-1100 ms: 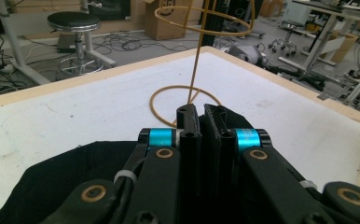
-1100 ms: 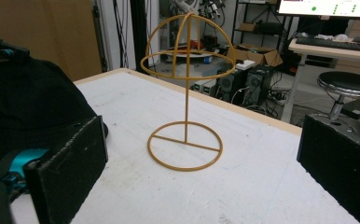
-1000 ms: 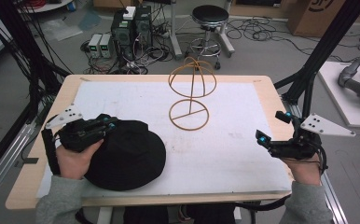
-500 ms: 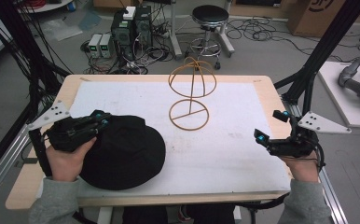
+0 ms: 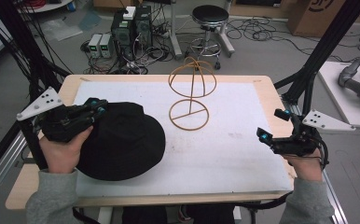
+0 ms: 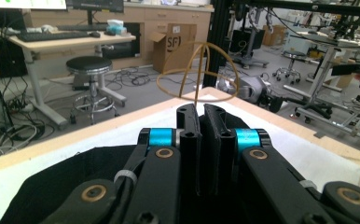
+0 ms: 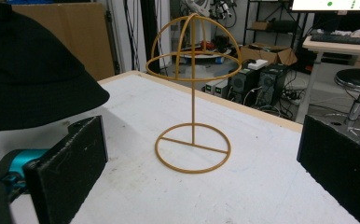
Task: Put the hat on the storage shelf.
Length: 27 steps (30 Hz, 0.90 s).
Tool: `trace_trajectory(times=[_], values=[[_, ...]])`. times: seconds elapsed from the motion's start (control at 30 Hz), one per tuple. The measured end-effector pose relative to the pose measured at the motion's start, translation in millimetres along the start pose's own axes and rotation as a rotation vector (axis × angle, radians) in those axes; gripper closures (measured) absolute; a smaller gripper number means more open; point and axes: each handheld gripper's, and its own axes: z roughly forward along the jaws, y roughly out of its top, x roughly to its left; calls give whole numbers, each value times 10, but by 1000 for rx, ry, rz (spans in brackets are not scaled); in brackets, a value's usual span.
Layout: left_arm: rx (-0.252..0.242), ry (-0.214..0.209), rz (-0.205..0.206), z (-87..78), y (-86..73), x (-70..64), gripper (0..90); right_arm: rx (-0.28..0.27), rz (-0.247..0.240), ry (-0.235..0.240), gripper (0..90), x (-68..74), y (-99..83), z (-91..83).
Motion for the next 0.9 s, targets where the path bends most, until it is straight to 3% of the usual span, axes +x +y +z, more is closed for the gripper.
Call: trace_trajectory(times=[0.5, 0.9], values=[[-51, -8, -21, 120, 296, -30, 847, 0, 7, 20, 12, -17, 0, -6], [-60, -30, -14, 296, 513, -18, 847, -10, 12, 32, 12, -44, -9, -31]])
